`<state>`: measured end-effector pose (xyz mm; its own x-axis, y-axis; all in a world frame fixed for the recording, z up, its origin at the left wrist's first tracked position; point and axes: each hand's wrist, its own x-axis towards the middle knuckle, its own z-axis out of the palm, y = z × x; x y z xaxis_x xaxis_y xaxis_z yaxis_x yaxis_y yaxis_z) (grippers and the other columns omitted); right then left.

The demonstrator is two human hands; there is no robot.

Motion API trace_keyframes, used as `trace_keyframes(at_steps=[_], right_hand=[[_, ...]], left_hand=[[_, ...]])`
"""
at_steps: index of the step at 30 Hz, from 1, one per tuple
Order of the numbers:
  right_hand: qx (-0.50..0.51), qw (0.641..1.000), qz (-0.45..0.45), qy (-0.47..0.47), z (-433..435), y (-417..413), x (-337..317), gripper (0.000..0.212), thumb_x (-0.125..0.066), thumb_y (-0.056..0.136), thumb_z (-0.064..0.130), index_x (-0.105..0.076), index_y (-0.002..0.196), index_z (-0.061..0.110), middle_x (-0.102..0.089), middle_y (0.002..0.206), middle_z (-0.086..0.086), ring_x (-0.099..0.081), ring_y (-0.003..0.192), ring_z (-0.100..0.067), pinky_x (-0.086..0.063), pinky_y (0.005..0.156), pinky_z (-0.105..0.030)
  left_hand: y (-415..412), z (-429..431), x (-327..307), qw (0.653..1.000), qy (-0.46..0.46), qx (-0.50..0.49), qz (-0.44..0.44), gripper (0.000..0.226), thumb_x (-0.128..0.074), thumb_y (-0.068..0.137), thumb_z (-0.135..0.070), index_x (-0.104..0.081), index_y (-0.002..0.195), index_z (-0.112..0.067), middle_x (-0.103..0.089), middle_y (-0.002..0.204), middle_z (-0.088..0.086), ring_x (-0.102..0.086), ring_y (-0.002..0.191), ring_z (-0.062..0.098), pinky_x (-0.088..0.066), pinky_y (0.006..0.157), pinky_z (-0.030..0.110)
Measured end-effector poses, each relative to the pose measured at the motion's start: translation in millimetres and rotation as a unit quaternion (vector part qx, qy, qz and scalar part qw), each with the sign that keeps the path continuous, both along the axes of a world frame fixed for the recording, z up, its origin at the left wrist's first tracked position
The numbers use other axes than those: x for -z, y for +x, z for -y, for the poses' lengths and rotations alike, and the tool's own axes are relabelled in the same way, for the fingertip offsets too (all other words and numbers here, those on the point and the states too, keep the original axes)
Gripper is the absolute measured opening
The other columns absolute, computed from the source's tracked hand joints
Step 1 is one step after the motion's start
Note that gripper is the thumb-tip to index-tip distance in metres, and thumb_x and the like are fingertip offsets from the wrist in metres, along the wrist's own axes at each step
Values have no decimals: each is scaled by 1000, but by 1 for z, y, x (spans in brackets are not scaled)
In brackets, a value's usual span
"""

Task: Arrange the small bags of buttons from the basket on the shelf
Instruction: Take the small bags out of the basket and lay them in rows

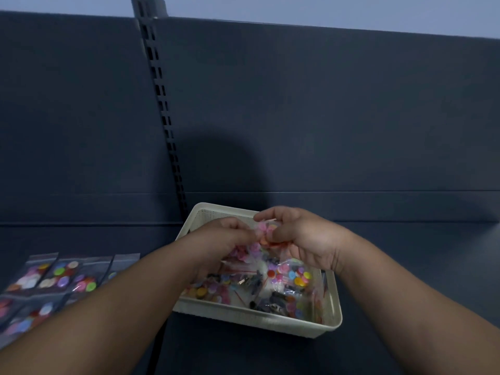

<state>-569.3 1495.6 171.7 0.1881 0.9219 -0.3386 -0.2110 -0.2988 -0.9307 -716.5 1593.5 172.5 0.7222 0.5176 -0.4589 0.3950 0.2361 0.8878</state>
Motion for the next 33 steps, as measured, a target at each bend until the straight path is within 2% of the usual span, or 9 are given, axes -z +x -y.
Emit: trace_keyframes(at_steps=[3,6,11,14,18,21,25,30,33], right_hand=[[-10,999,35,7,-13,-12,-4,39,-52,84,-15,-54,115,10,-61,92,-21,-60,80,-29,-53,75,-36],[-14,999,39,11,-26,-28,-8,40,-54,83,-16,-55,113,10,-64,102,-14,-63,87,-30,-50,88,-45],[-6,996,90,-1,-50,-63,-16,37,-43,85,-12,-60,104,15,-65,107,-4,-67,79,-21,-48,55,-28],[-36,997,71,7,-69,-102,-23,12,-52,93,8,-61,101,12,-65,96,-6,-61,64,-14,-41,55,-28],[-107,984,142,16,-99,-163,-22,11,-64,89,18,-65,99,13,-64,76,-3,-54,59,-10,-36,41,-21],[-142,982,122,18,-120,-216,-19,4,-61,89,7,-63,87,10,-61,69,-6,-52,53,-9,-37,38,-20],[-135,983,120,19,-148,-283,-10,12,-64,85,1,-63,78,11,-63,68,-7,-54,58,-14,-38,51,-29],[-88,992,85,14,-175,-357,-6,14,-62,86,0,-59,77,10,-64,66,-9,-56,48,-12,-41,40,-22],[-57,998,23,3,-184,-384,-6,16,-60,86,-3,-58,75,9,-66,63,-9,-61,51,-16,-48,46,-26]], left_hand=[[-14,-5,0,998,23,-64,8,19,-67,85,-13,-55,71,-15,-62,65,4,-58,54,13,-50,54,23],[-36,-14,-4,995,3,-99,24,19,-65,86,-11,-55,70,-15,-64,64,4,-60,55,14,-51,55,25],[-82,-30,-9,987,29,-147,59,22,-63,87,-9,-53,69,-15,-62,58,1,-58,54,13,-51,60,28],[-120,-43,-10,981,53,-166,82,22,-65,86,-10,-53,68,-15,-61,61,2,-55,55,13,-47,58,27],[-181,-58,-9,981,83,-151,85,18,-68,84,-14,-58,69,-17,-58,60,-3,-51,52,7,-44,60,27],[-235,-71,-7,981,78,-163,68,17,-69,84,-17,-57,72,-16,-58,55,-6,-52,47,4,-47,54,23],[-310,-93,-6,981,82,-172,28,21,-74,79,-28,-58,71,-18,-54,56,-4,-47,46,6,-43,48,21],[-390,-117,-12,985,77,-155,-6,11,-74,80,-24,-68,77,-15,-63,64,0,-53,47,7,-43,48,18],[-422,-130,-11,988,67,-141,-15,11,-72,81,-24,-67,80,-15,-66,72,0,-56,57,8,-48,53,19]])
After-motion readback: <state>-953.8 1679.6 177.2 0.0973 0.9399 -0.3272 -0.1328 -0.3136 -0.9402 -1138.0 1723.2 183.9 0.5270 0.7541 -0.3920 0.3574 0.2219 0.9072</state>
